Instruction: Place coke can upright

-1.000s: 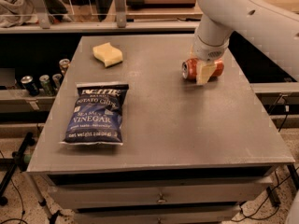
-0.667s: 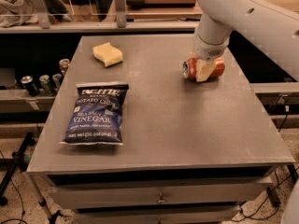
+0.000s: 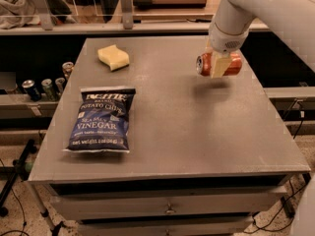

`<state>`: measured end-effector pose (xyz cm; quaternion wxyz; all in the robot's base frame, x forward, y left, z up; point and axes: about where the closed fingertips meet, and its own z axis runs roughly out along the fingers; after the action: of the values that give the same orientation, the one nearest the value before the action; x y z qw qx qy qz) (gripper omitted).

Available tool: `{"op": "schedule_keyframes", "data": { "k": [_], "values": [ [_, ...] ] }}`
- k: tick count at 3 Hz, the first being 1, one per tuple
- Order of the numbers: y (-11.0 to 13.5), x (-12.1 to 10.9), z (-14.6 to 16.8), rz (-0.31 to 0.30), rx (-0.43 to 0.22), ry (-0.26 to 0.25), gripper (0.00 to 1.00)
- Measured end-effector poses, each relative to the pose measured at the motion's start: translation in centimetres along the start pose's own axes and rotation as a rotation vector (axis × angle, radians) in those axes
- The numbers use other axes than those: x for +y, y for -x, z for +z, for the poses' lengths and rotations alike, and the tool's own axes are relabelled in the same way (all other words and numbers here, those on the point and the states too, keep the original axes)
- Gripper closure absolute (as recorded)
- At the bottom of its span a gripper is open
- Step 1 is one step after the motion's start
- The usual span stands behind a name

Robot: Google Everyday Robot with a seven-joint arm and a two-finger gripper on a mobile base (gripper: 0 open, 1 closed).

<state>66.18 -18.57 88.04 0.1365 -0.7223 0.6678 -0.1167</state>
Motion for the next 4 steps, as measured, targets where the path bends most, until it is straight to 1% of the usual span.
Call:
{"op": "schedule_keyframes", "data": {
  "k": [1, 2, 3, 4],
  "values": [
    [0.4, -0.7, -3.1, 0.031, -0.066, -0.025, 1.00],
    [1.2, -0.8, -6.6, 0.075, -0.168, -0.037, 1.00],
    [2.2, -0.7, -10.1, 0.154, -0.259, -0.053, 1.00],
    [2.9, -0.1, -12.0, 0.270, -0.355, -0.028, 1.00]
  ]
}}
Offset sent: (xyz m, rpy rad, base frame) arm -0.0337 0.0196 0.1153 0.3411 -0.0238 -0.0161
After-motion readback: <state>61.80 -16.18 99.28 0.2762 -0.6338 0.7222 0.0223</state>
